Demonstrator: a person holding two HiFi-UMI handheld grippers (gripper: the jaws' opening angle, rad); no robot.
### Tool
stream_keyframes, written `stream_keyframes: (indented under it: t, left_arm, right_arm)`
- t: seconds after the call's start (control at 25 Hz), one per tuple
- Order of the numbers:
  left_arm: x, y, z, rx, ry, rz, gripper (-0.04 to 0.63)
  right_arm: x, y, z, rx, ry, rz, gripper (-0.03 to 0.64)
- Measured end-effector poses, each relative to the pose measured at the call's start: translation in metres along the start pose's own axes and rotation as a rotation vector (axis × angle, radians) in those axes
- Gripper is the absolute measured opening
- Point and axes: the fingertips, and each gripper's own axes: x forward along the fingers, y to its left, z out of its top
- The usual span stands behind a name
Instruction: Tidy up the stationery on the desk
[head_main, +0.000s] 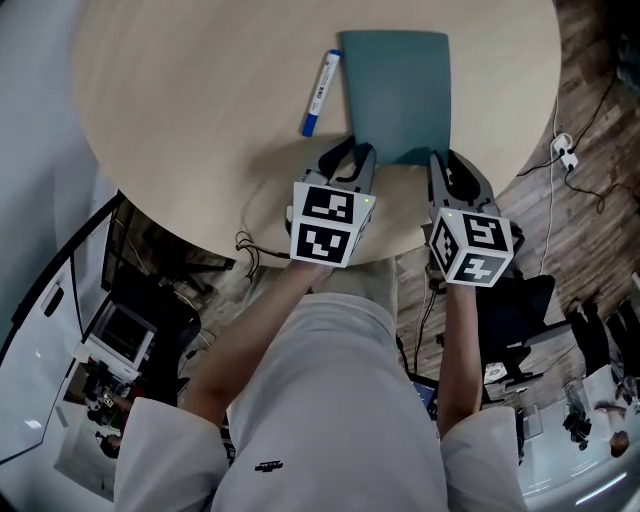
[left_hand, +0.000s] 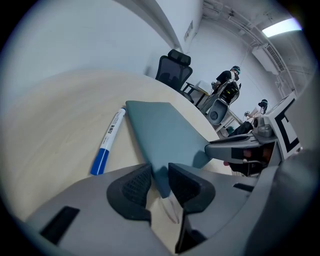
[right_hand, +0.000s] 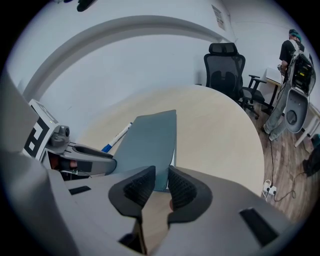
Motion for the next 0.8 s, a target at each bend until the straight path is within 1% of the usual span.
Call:
stream_keyframes:
  t: [0.12,0.36,0.48,0.8]
  left_arm:
    - [-0.009,0.006,-0.007,-0.006,0.002,-0.001,0.117]
    - [-0.029,0.033,-0.019,-0.012,-0.003,0.011,0.112]
    - [-0.037,0.043,-0.024,-0.015,-0.006,0.01,0.11]
    - [-0.055,0.069,-0.043,-0.015,0.002,0.013,0.109]
  right_arm:
    - [-0.003,0.012,-0.008,0.012,0.007,0.008,0.104]
    - [0.004,0.045,-0.018,0.036,0.016,0.021,0.104]
    - [0.006,0.059,-0.021,0.031,0.018,0.009,0.101]
    - [0.01,0.095,-0.031,0.024,0.04,0.032,0.097]
